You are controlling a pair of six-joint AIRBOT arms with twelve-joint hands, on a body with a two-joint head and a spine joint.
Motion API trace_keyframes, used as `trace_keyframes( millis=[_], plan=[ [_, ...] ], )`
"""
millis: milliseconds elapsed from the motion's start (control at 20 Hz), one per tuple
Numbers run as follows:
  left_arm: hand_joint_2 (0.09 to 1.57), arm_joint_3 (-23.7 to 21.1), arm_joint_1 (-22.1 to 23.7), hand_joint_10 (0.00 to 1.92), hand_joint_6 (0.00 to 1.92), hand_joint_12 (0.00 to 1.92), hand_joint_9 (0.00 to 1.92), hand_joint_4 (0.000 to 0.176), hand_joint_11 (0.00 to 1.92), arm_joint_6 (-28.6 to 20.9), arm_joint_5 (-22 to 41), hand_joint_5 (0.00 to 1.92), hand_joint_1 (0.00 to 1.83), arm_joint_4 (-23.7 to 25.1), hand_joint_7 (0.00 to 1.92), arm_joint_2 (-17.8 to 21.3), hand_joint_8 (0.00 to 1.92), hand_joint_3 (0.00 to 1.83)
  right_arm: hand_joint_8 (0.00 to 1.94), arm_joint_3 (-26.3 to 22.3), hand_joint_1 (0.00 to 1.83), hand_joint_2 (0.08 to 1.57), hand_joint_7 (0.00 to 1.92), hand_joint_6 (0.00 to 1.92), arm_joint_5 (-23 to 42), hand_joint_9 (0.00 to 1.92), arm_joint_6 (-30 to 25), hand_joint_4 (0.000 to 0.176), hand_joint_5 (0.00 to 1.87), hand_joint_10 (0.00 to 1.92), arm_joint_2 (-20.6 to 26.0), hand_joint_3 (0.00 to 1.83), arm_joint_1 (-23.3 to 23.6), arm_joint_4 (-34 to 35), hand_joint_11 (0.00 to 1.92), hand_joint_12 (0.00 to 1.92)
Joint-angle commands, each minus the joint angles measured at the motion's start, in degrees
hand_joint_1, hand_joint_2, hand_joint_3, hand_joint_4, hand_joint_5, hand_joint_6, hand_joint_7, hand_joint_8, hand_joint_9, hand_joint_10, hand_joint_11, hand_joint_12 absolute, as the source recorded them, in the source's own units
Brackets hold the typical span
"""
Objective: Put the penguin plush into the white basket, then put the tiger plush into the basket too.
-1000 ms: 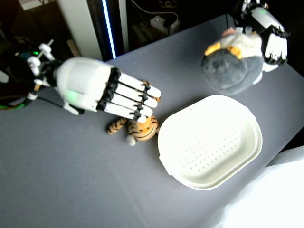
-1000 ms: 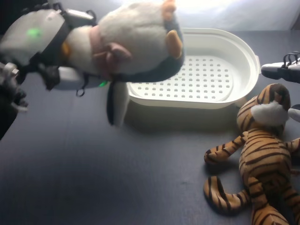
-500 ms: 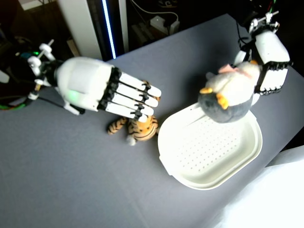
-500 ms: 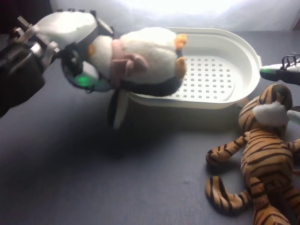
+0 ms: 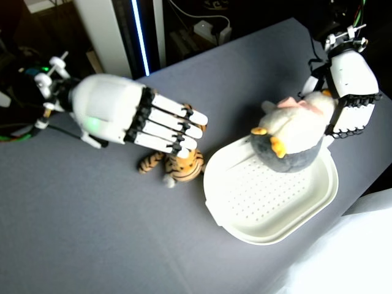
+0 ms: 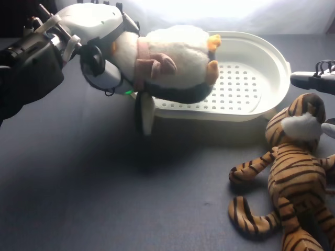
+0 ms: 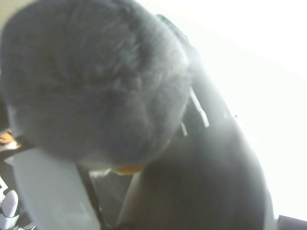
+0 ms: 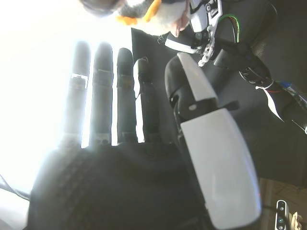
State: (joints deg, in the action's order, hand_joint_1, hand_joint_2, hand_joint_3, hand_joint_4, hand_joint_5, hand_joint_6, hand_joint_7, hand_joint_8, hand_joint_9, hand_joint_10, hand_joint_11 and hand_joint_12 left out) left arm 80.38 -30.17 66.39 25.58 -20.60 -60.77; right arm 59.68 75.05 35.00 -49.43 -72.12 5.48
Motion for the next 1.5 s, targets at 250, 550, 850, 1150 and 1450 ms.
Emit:
trace_keyframes(
  millis=[250,550,850,1150,1450],
  plan=[
    [0.97,-3.7,-1.5,0.0,0.0,0.35,0.11,0.095,0.0,1.5,11.8,0.26,0.98,-0.8,0.15,2.8,0.0,0.0,0.0,-0.5,0.79,1.3,0.44,0.0,10.8,0.51,-0.7,0.0,0.36,0.0,0.6,0.0,0.0,1.8,0.27,0.78],
    [0.92,-14.3,-8.0,0.0,0.0,0.06,0.01,0.155,0.0,1.4,23.4,0.13,0.88,1.7,0.07,9.2,0.0,0.0,0.0,-3.6,0.83,1.07,0.3,0.0,13.4,0.4,-0.7,0.128,0.21,0.0,4.5,0.0,-0.8,-3.4,0.14,0.84],
    [0.85,-26.2,-20.6,0.0,0.0,0.0,0.0,0.176,0.0,-6.3,42.8,0.0,0.82,5.9,0.0,18.0,0.0,0.0,0.0,-5.2,0.73,1.04,0.18,0.0,6.0,0.24,-1.8,0.176,0.16,0.0,5.4,0.0,-2.3,-9.8,0.06,0.91],
    [0.82,-28.7,-26.6,0.0,0.0,0.0,0.0,0.117,0.0,-10.5,50.2,0.0,0.84,6.4,0.0,19.3,0.0,0.0,0.01,-3.4,0.97,1.03,0.18,0.0,-8.9,0.19,-1.9,0.176,0.17,0.01,2.9,0.0,1.5,-15.9,0.04,0.62],
    [0.8,-29.4,-28.1,0.0,0.0,0.0,0.0,0.1,0.0,-10.5,51.3,0.0,0.81,6.3,0.0,20.0,0.0,0.0,0.0,-0.5,1.05,1.02,0.21,0.0,-23.4,0.23,-1.9,0.176,0.21,0.01,1.1,0.0,7.1,-23.7,0.08,0.54]
  ],
)
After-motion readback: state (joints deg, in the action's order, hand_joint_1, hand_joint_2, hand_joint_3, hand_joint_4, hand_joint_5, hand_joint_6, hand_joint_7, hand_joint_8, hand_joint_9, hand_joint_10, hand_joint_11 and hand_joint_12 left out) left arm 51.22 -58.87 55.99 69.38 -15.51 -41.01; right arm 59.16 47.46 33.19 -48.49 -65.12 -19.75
